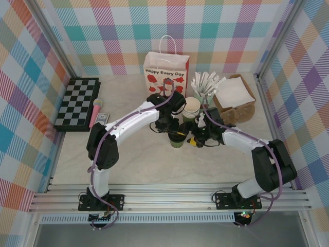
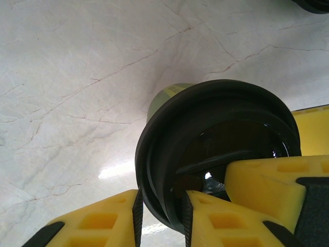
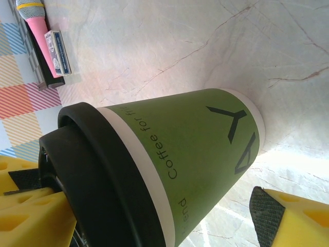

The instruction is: Pack the takeout coffee

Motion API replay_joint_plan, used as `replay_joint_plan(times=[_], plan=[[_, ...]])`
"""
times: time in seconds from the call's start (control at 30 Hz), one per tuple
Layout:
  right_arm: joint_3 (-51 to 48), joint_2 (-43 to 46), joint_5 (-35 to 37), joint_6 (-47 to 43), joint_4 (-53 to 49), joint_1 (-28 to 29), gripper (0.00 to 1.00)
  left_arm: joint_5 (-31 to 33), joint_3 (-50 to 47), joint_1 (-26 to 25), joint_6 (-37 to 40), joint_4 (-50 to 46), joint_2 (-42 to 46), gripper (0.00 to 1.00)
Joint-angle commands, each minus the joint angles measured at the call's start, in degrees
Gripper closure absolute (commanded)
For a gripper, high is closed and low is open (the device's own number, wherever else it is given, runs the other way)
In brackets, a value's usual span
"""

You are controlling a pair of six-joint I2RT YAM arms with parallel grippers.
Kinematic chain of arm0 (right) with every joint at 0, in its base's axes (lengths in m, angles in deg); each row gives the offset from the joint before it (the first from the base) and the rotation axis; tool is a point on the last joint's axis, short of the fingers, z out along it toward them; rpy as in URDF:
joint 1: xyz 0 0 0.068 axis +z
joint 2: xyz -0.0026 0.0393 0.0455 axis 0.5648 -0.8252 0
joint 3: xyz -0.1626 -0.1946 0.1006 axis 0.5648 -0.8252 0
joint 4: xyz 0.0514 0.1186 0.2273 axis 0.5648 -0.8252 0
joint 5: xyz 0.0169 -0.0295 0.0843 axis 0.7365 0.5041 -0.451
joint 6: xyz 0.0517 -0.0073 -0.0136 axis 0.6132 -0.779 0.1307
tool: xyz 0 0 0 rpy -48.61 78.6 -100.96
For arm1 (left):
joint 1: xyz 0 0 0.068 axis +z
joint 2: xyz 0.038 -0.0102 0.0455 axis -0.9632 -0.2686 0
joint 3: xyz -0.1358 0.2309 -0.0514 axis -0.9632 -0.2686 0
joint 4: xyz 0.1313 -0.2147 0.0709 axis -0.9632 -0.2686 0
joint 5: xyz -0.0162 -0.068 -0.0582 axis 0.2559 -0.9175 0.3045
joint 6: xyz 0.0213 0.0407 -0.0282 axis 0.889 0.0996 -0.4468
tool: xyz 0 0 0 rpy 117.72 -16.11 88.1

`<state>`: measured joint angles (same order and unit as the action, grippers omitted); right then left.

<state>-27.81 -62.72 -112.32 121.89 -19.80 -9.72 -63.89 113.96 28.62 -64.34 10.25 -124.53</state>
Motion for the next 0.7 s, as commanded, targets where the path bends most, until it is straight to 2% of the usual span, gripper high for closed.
replay_joint_plan(times=[0.0,0.17,0.33,0.43,0.47,0.67], plan=[[1.15,0.31,1.81,-0.78,-2.97,0.34,0.12,-2.75,1.35,0.37,0.53,-0.48,2.26,0.71],[1.66,0.99,1.68,-0.73,-3.32,0.34,0.12,-2.81,0.34,0.81,-0.21,1.79,5.3,0.67],[2.75,1.51,1.48,-1.12,-4.26,0.31,0.11,-0.69,-5.08,1.76,-1.77,8.03,11.28,0.56],[3.34,1.87,1.28,-1.19,-4.68,0.3,0.11,2.86,-9.71,2.48,-3.49,11.73,14.91,0.48],[3.52,2.05,1.21,-1.22,-4.73,0.3,0.11,4.5,-11.22,2.74,-4.3,12.64,16.06,0.43],[5.01,3.43,1.57,-2.73,-6.46,0.3,0.09,14.27,-22.12,4.7,-12.59,17.61,22.81,0.02]])
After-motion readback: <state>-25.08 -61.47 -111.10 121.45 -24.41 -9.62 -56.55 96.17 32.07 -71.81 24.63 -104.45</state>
